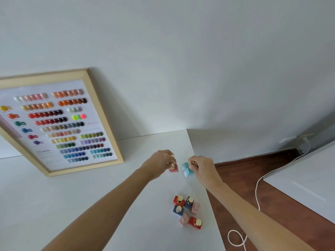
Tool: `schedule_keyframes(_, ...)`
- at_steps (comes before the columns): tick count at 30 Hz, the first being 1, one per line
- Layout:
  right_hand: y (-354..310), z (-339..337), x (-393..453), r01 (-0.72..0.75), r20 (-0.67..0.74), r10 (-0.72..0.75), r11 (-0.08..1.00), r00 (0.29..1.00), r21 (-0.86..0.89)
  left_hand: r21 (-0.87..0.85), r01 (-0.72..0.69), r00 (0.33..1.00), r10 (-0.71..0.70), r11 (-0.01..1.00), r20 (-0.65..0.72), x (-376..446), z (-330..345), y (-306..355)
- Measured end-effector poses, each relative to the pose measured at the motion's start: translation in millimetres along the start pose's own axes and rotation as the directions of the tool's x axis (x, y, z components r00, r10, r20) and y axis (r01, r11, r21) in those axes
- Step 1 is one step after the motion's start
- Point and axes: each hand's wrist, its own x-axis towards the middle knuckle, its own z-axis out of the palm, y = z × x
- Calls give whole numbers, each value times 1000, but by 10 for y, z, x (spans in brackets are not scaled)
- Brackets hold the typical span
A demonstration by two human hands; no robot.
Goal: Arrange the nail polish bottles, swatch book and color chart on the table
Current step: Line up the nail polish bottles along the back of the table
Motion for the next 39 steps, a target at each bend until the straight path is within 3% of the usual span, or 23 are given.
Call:
schedule_keyframes(11, -57, -82, 1156, -11, -113, 19, 997, 993, 74, -55, 92, 993, -96, 994, -74, 783, -251, -339)
schedule_keyframes(23, -17, 126, 1642, 40, -39, -41, 999, 998, -23, -62, 128, 986, -134, 990, -96, 1268, -133, -538)
schedule_keyframes(27, 2, 153, 1666, 56, -61, -54, 998, 997, 35, -95, 131, 975, -146, 987, -169, 1265, -58, -549)
schedule_keyframes(31, 45, 188, 1595, 56, -88, -47, 993, 995, 104, -104, 105, 930, -134, 989, -342, 1162, 72, -524)
schedule_keyframes(34, 93, 251, 1535, -7, -111, 22, 991, 994, 133, -262, 202, 867, -297, 944, -401, 1091, 200, -502)
schedule_keyframes(39, 150, 353, 1551, -125, -56, 132, 985, 990, 118, -517, 378, 801, -551, 768, -233, 1183, 313, -483)
